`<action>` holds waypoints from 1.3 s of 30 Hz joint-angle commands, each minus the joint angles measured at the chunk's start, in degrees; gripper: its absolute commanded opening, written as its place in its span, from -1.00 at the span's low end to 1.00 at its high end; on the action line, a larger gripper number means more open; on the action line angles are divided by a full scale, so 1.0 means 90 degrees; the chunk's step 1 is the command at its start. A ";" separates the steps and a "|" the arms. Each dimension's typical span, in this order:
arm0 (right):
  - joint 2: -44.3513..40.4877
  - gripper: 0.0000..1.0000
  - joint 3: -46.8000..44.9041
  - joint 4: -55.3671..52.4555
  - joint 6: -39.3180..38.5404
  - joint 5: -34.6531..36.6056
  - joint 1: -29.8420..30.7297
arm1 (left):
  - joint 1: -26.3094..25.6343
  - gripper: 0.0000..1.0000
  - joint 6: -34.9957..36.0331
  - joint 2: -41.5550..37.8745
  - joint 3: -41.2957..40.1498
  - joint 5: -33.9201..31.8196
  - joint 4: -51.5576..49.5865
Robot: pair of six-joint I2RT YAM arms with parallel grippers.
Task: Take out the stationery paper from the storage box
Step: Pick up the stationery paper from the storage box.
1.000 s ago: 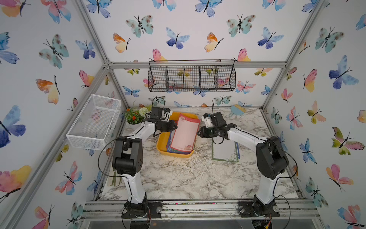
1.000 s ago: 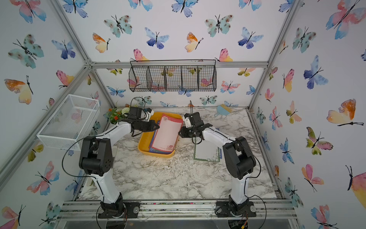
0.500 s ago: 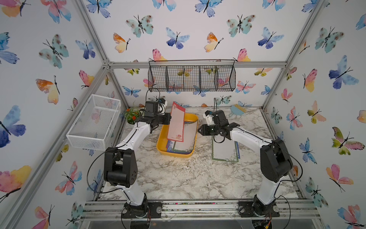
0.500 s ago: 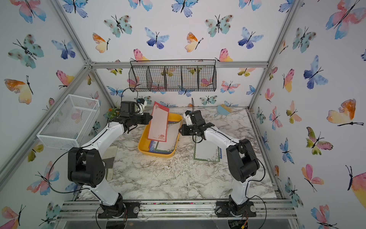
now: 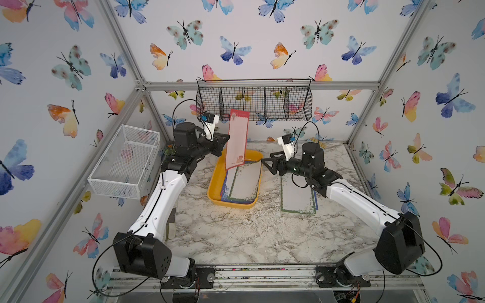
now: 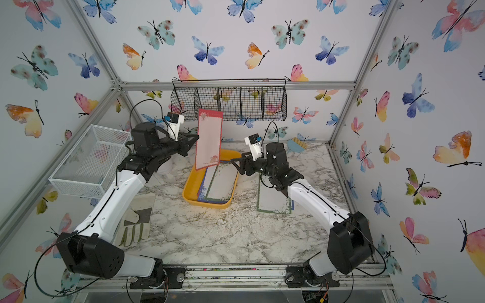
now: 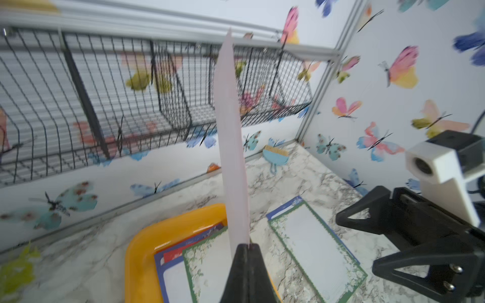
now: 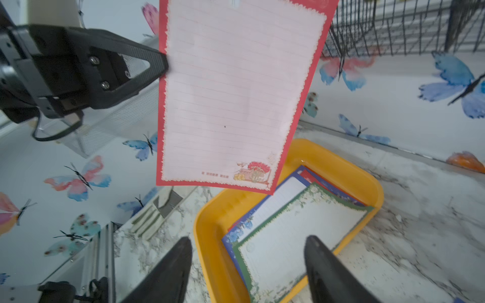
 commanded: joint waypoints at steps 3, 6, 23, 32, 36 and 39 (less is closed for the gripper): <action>-0.0798 0.88 -0.0443 0.1223 -0.0616 -0.0303 -0.0242 | -0.0030 -1.00 -0.0614 -0.0810 0.0059 0.1732 0.1226; -0.0947 0.92 -0.0384 0.1465 -0.0595 -0.0978 -0.0611 | -0.0028 -1.00 -0.1268 -0.0974 0.0029 0.2187 0.1793; -0.0591 0.71 0.0140 0.3252 0.1281 -0.3613 -0.1369 | -0.0031 -1.00 -0.3587 -0.0469 -0.0463 0.2762 0.3810; -0.0878 0.79 -0.0001 0.3417 0.1364 -0.3949 -0.1379 | -0.0025 -1.00 -0.3874 -0.0417 -0.0524 0.2853 0.4140; -0.0765 0.82 0.0026 0.3664 0.1589 -0.3990 -0.1379 | -0.0036 -1.00 -0.3960 -0.0401 -0.0563 0.2892 0.4254; -0.0687 0.81 0.0016 0.3787 0.1671 -0.3903 -0.1379 | -0.0035 -1.00 -0.3990 -0.0392 -0.0589 0.2912 0.4275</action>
